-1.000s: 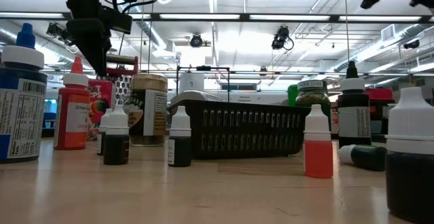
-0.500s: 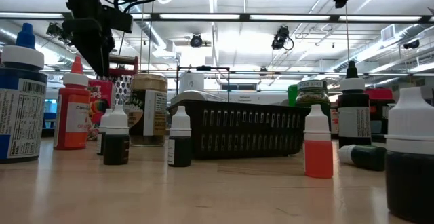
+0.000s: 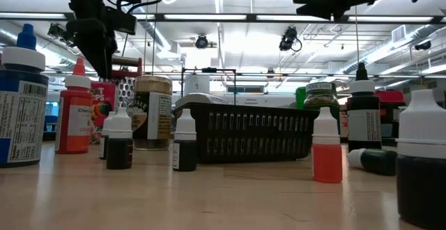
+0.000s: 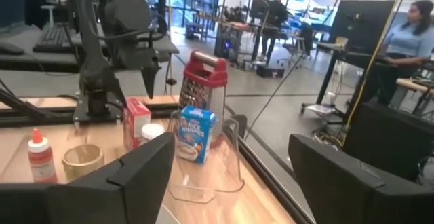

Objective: Pick & Place Kitchen Items
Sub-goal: Put the red cereal box into the transparent bin

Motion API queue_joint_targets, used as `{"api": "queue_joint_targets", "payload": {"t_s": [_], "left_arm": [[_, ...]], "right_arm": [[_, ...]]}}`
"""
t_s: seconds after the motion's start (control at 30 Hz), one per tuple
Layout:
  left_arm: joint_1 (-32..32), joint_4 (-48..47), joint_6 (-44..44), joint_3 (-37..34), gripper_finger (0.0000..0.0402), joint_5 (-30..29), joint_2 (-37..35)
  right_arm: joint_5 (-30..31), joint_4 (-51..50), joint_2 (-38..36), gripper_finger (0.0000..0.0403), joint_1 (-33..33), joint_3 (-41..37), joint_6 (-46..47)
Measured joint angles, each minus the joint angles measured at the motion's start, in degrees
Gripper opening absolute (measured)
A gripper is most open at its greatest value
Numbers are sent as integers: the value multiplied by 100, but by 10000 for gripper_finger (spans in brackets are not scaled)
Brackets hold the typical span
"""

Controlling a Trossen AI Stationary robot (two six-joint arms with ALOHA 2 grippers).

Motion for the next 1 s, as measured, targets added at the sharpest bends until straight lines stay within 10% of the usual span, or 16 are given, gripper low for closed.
{"api": "queue_joint_targets", "payload": {"t_s": [1.0], "left_arm": [[407,645,380,-909,297,43,22]], "right_arm": [[-378,19,197,290,-28,0,50]]}}
